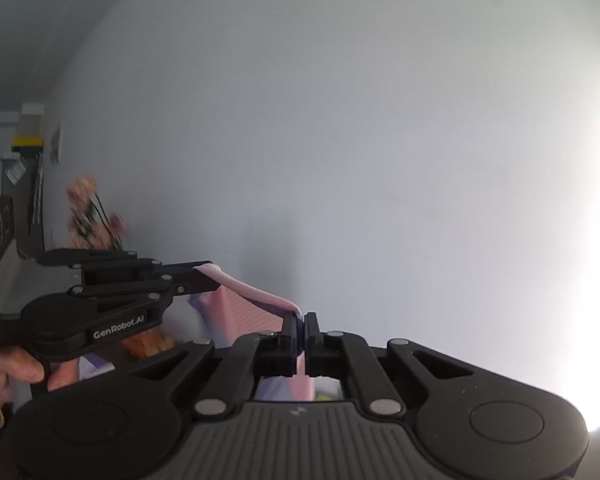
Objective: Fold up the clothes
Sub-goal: 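Lift the top high with both grippers to shake it open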
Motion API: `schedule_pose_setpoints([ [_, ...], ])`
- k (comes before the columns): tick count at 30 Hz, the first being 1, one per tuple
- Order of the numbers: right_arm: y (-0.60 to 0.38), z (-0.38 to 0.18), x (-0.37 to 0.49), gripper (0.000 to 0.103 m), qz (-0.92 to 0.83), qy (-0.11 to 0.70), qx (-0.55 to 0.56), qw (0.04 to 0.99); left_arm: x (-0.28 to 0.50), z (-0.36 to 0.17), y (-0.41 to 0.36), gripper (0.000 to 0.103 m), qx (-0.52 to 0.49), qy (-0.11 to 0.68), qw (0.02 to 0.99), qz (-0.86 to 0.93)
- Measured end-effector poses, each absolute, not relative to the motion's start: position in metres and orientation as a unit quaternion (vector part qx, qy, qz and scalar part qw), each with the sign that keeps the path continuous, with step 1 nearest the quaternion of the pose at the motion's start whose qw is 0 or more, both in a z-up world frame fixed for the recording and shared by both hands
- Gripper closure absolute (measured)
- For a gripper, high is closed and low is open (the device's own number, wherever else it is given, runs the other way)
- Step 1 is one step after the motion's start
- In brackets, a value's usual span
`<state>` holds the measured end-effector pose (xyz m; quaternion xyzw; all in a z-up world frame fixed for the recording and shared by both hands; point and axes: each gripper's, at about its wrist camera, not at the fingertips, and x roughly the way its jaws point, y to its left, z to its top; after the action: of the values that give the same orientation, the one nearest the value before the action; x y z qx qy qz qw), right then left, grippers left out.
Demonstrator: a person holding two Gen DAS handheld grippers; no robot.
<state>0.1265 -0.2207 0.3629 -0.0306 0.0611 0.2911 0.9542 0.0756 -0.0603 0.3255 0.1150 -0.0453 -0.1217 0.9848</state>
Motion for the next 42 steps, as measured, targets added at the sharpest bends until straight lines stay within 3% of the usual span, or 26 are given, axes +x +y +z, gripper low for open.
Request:
schedule_pose_setpoints([
  [8, -0.224, 0.474, -0.075, 0.101, 0.275, -0.082, -0.080, 0.955, -0.119, 0.420, -0.069, 0.101, 0.129, -0.180, 0.971, -0.093],
  [14, -0.224, 0.509, -0.159, 0.101, 0.271, -0.155, -0.094, 0.945, -0.177, 0.450, -0.069, 0.101, 0.131, -0.214, 0.964, -0.087],
  [20, -0.215, 0.489, -0.099, 0.101, 0.255, -0.100, -0.089, 0.958, -0.108, 0.421, -0.074, 0.101, 0.146, -0.151, 0.974, -0.087],
  [29, -0.200, 0.391, 0.107, 0.101, 0.196, 0.029, -0.073, 0.977, 0.095, 0.341, -0.090, 0.101, 0.160, -0.012, 0.983, -0.086],
  [31, -0.197, 0.373, 0.147, 0.100, 0.184, 0.049, -0.068, 0.979, 0.138, 0.315, -0.091, 0.095, 0.162, 0.029, 0.983, -0.081],
  [32, -0.194, 0.361, 0.164, 0.098, 0.171, 0.066, -0.074, 0.980, 0.160, 0.298, -0.090, 0.090, 0.168, 0.050, 0.981, -0.077],
  [34, -0.190, 0.333, 0.196, 0.068, 0.155, 0.115, -0.087, 0.977, 0.189, 0.258, -0.081, 0.046, 0.178, 0.091, 0.978, -0.058],
  [35, -0.192, 0.316, 0.204, 0.037, 0.151, 0.143, -0.093, 0.974, 0.199, 0.238, -0.073, 0.044, 0.183, 0.114, 0.975, -0.053],
  [36, -0.195, 0.297, 0.209, 0.029, 0.147, 0.170, -0.098, 0.970, 0.200, 0.218, -0.065, 0.044, 0.189, 0.140, 0.971, -0.051],
  [42, -0.215, 0.163, 0.102, 0.028, 0.221, 0.284, -0.082, 0.929, 0.086, 0.105, -0.016, 0.043, 0.158, 0.259, 0.946, -0.114],
])
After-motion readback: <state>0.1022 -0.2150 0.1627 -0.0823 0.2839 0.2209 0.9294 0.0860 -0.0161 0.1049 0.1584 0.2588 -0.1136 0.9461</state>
